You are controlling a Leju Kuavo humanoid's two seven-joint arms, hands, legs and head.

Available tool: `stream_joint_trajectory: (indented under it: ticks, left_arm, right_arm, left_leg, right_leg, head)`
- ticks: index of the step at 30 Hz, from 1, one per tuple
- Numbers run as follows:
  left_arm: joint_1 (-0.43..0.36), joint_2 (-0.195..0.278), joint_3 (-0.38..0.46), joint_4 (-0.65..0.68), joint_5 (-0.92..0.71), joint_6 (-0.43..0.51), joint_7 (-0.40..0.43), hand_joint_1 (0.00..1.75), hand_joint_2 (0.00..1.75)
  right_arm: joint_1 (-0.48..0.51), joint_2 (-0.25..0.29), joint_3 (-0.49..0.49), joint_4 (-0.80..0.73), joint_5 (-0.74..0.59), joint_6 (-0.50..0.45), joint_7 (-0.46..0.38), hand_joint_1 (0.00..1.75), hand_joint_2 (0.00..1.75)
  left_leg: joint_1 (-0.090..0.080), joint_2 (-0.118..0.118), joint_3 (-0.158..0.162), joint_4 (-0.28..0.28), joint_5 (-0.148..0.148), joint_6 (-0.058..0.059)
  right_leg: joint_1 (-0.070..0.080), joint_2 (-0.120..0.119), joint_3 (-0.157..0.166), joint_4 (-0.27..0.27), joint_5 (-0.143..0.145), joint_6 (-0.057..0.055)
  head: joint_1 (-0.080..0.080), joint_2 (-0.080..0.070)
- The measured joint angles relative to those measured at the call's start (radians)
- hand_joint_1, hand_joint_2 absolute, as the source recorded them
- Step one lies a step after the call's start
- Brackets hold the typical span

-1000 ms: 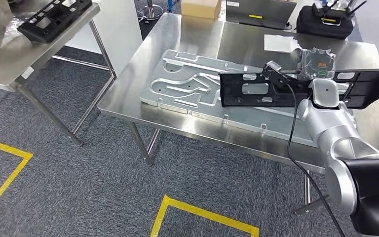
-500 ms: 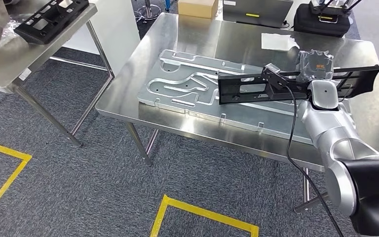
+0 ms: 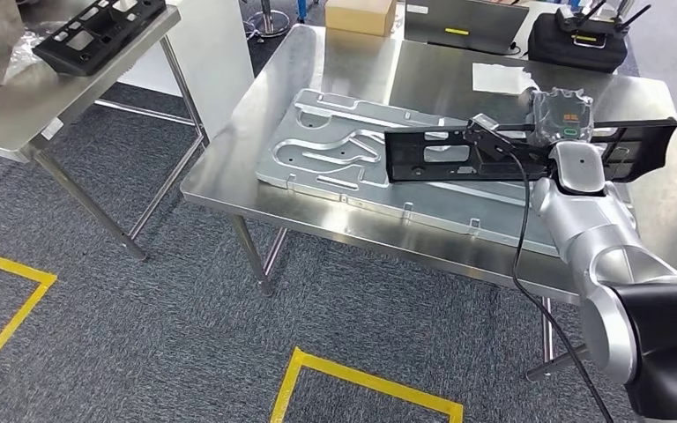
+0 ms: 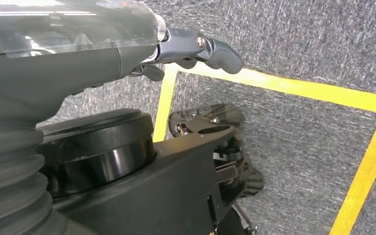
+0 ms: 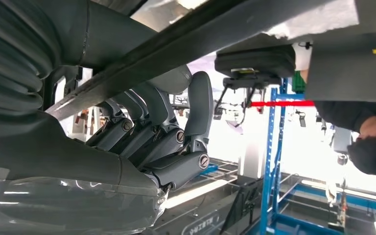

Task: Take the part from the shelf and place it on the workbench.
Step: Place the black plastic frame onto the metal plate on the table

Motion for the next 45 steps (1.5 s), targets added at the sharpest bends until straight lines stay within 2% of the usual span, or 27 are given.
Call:
stream_joint_trajectory:
  ticks: [2,4,5,6,7,8,9,10,11,12,13,14,15,16,18,20,21,22,24,25,26,27,30,32,40,43,45]
  left_arm:
    - [0.0,0.0,0.0,0.0,0.002,0.003,0.001,0.0,1.75]
    - [0.001,-0.001,0.0,0.0,0.006,0.006,-0.001,0.0,1.75]
    - [0.002,-0.002,0.0,0.0,0.008,0.007,-0.002,0.0,1.75]
    - [0.003,-0.003,0.0,0.0,0.009,0.007,-0.003,0.0,1.75]
    - [0.004,-0.004,0.0,0.0,0.01,0.005,-0.005,0.0,1.75]
    - [0.004,-0.005,0.0,0.0,0.01,0.002,-0.006,0.0,1.75]
    - [0.004,-0.005,0.0,0.0,0.01,-0.001,-0.007,0.0,1.75]
    - [0.004,-0.005,0.0,0.0,0.01,-0.004,-0.008,0.0,1.75]
    - [0.003,-0.004,0.0,0.0,0.01,-0.006,-0.008,0.0,1.75]
    - [0.003,-0.004,0.0,0.0,0.01,-0.006,-0.009,0.0,1.75]
    - [0.003,-0.005,0.0,0.0,0.01,-0.007,-0.009,0.0,1.75]
    - [0.002,-0.004,0.0,0.0,0.01,-0.006,-0.009,0.0,1.75]
    - [0.001,-0.004,0.0,0.0,0.01,-0.006,-0.009,0.0,1.75]
    - [0.001,-0.004,0.0,0.0,0.01,-0.006,-0.009,0.0,1.75]
    - [0.0,-0.004,0.0,0.0,0.01,-0.005,-0.01,0.0,1.75]
    - [0.002,-0.004,0.0,0.0,0.01,-0.003,-0.01,0.0,1.75]
    - [0.004,-0.004,0.0,0.0,0.01,-0.003,-0.01,0.0,1.75]
    - [0.005,-0.004,0.0,0.0,0.01,-0.002,-0.01,0.0,1.75]
    - [0.006,-0.004,0.0,0.0,0.009,-0.002,-0.011,0.0,1.75]
    - [0.006,-0.002,0.0,0.0,0.009,-0.002,-0.011,0.0,1.75]
    - [0.005,-0.002,0.0,0.0,0.009,-0.002,-0.012,0.0,1.75]
    - [0.005,-0.002,0.0,0.001,0.009,-0.002,-0.012,0.0,1.75]
    - [0.004,-0.003,0.0,0.001,0.009,-0.002,-0.013,0.0,1.75]
    - [0.005,-0.003,0.0,0.001,0.009,-0.003,-0.014,0.0,1.75]
    - [0.005,-0.003,0.0,0.001,0.012,-0.009,-0.01,0.0,1.75]
    - [0.004,-0.003,0.002,0.001,0.033,-0.025,-0.005,0.0,1.75]
    - [0.004,-0.002,0.004,0.0,0.041,-0.032,-0.007,0.0,1.75]
  right_arm:
    - [-0.007,0.0,0.0,-0.002,-0.003,0.005,-0.001,1.75,1.75]
    - [-0.011,0.0,-0.001,-0.002,-0.005,0.007,0.001,1.75,1.75]
    - [-0.009,0.0,-0.001,-0.001,-0.005,0.008,0.003,1.75,1.75]
    - [-0.007,0.0,-0.001,0.0,-0.005,0.007,0.005,1.75,1.75]
    - [-0.005,0.0,-0.001,0.0,-0.005,0.007,0.006,1.75,1.75]
    - [-0.004,0.0,-0.001,0.001,-0.005,0.006,0.008,1.75,1.75]
    - [-0.004,0.0,-0.001,0.001,-0.005,0.005,0.01,1.75,1.75]
    - [-0.006,0.0,-0.001,0.001,-0.005,0.004,0.012,1.75,1.75]
    - [-0.006,0.001,-0.001,0.001,-0.005,0.002,0.014,1.75,1.75]
    - [-0.004,0.001,-0.001,0.001,-0.005,0.0,0.016,1.75,1.75]
    - [-0.002,0.001,-0.002,0.001,-0.006,-0.001,0.017,1.75,1.75]
    - [0.001,0.0,-0.002,0.0,-0.006,-0.002,0.018,1.75,1.75]
    - [0.002,0.0,-0.003,-0.002,-0.006,-0.003,0.019,1.75,1.75]
    - [0.001,0.0,-0.003,-0.005,-0.006,-0.004,0.019,1.75,1.75]
    - [-0.002,0.004,-0.003,-0.011,-0.005,-0.005,0.019,1.75,1.75]
    - [-0.002,0.008,-0.003,-0.013,-0.004,-0.005,0.017,1.75,1.75]
    - [0.0,0.008,-0.003,-0.013,-0.004,-0.005,0.016,1.75,1.75]
    - [0.002,0.009,-0.003,-0.013,-0.005,-0.005,0.016,1.75,1.75]
    - [0.003,0.01,-0.003,-0.013,-0.005,-0.005,0.016,1.75,1.75]
    - [0.004,0.01,-0.003,-0.013,-0.005,-0.006,0.015,1.75,1.75]
    - [0.004,0.01,-0.003,-0.013,-0.005,-0.006,0.015,1.75,1.75]
    - [0.005,0.009,-0.003,-0.013,-0.005,-0.006,0.015,1.75,1.75]
    - [0.01,0.003,-0.004,-0.013,-0.005,-0.007,0.013,1.75,1.75]
    - [0.012,0.0,-0.004,-0.013,-0.005,-0.009,0.01,1.75,1.75]
    - [0.015,-0.008,-0.005,-0.013,-0.014,-0.009,-0.002,1.75,1.75]
    - [0.015,-0.01,-0.006,-0.013,-0.02,-0.003,-0.014,1.75,1.75]
    - [0.015,-0.013,-0.006,-0.014,-0.023,-0.002,-0.021,1.75,1.75]
  left_leg:
    - [0.006,0.009,0.016,-0.031,0.017,0.007]
    - [0.006,0.017,0.02,-0.036,0.018,0.01]
    - [0.006,0.021,0.022,-0.034,0.015,0.009]
    - [0.008,0.025,0.024,-0.03,0.01,0.007]
    - [0.011,0.029,0.026,-0.024,0.004,0.002]
    - [0.015,0.033,0.028,-0.015,-0.006,-0.004]
    - [0.017,0.036,0.029,-0.005,-0.017,-0.013]
    - [0.016,0.039,0.028,0.008,-0.029,-0.022]
    - [0.013,0.042,0.027,0.017,-0.039,-0.03]
    - [0.009,0.046,0.027,0.022,-0.046,-0.036]
    - [0.006,0.051,0.029,0.024,-0.05,-0.039]
    - [0.007,0.056,0.033,0.023,-0.054,-0.042]
    - [0.01,0.049,0.035,0.028,-0.063,-0.044]
    - [0.012,0.03,0.026,0.051,-0.08,-0.045]
    - [0.012,-0.023,-0.026,0.16,-0.136,-0.042]
    - [0.005,-0.047,-0.106,0.299,-0.18,-0.034]
    - [0.001,-0.051,-0.133,0.333,-0.177,-0.026]
    - [-0.006,-0.053,-0.143,0.328,-0.152,-0.016]
    - [-0.022,-0.059,-0.118,0.216,-0.062,0.017]
    - [-0.029,-0.064,-0.099,0.153,-0.027,0.035]
    - [-0.034,-0.068,-0.081,0.102,-0.006,0.047]
    - [-0.037,-0.071,-0.071,0.072,0.002,0.042]
    - [-0.039,-0.072,-0.063,0.052,0.002,0.012]
    - [-0.041,-0.072,-0.063,0.053,0.003,0.02]
    - [-0.041,-0.073,-0.066,0.053,0.007,0.027]
    - [-0.044,-0.071,-0.062,0.045,0.0,0.042]
    - [-0.037,-0.069,-0.041,0.017,0.004,0.054]
  right_leg:
    - [0.001,0.003,-0.025,0.05,-0.028,0.005]
    - [0.0,0.007,-0.091,0.173,-0.076,0.011]
    - [-0.001,0.007,-0.121,0.225,-0.086,0.015]
    - [-0.003,0.007,-0.137,0.245,-0.077,0.019]
    - [-0.005,0.004,-0.134,0.225,-0.05,0.023]
    - [-0.008,-0.004,-0.112,0.169,-0.009,0.028]
    - [-0.007,-0.022,-0.087,0.112,0.017,0.032]
    - [-0.004,-0.037,-0.067,0.064,0.033,0.028]
    - [-0.001,-0.048,-0.055,0.037,0.034,0.018]
    - [0.004,-0.053,-0.055,0.036,0.023,0.004]
    - [0.006,-0.045,-0.057,0.037,0.02,-0.011]
    - [0.006,-0.037,-0.058,0.04,0.016,-0.022]
    - [0.007,-0.029,-0.059,0.042,0.013,-0.029]
    - [0.007,-0.021,-0.058,0.042,0.011,-0.035]
    - [0.009,-0.008,-0.056,0.042,0.008,-0.044]
    - [0.016,0.007,-0.053,0.041,0.006,-0.05]
    - [0.021,0.016,-0.051,0.041,0.004,-0.053]
    - [0.026,0.025,-0.048,0.041,0.003,-0.055]
    - [0.035,0.04,-0.042,0.041,0.002,-0.057]
    - [0.039,0.045,-0.04,0.04,0.002,-0.057]
    - [0.04,0.048,-0.04,0.04,0.002,-0.056]
    - [0.041,0.05,-0.041,0.04,0.002,-0.055]
    - [0.036,0.052,-0.045,0.04,0.004,-0.051]
    - [0.034,0.052,-0.045,0.037,0.007,-0.046]
    - [0.033,0.051,-0.04,0.027,0.014,-0.036]
    - [0.03,0.054,-0.034,0.011,0.012,-0.025]
    - [0.031,0.047,-0.032,0.014,0.008,-0.016]
  head:
    - [0.0,0.0]
    - [0.0,0.0]
    - [0.0,0.0]
    - [0.0,0.0]
    - [0.0,0.0]
    - [0.0,0.0]
    - [0.0,0.0]
    - [0.0,0.0]
    - [0.0,0.0]
    - [-0.001,0.0]
    - [-0.002,0.0]
    - [-0.002,0.0]
    - [-0.003,0.0]
    - [-0.003,0.0]
    - [-0.004,0.0]
    - [-0.004,0.0]
    - [-0.004,0.0]
    - [-0.004,0.0]
    - [-0.004,0.0]
    - [-0.004,0.0]
    - [-0.003,0.0]
    - [-0.003,0.0]
    - [-0.003,0.0]
    - [-0.003,0.0]
    - [-0.003,0.0]
    - [-0.003,0.0]
    - [-0.003,0.0]
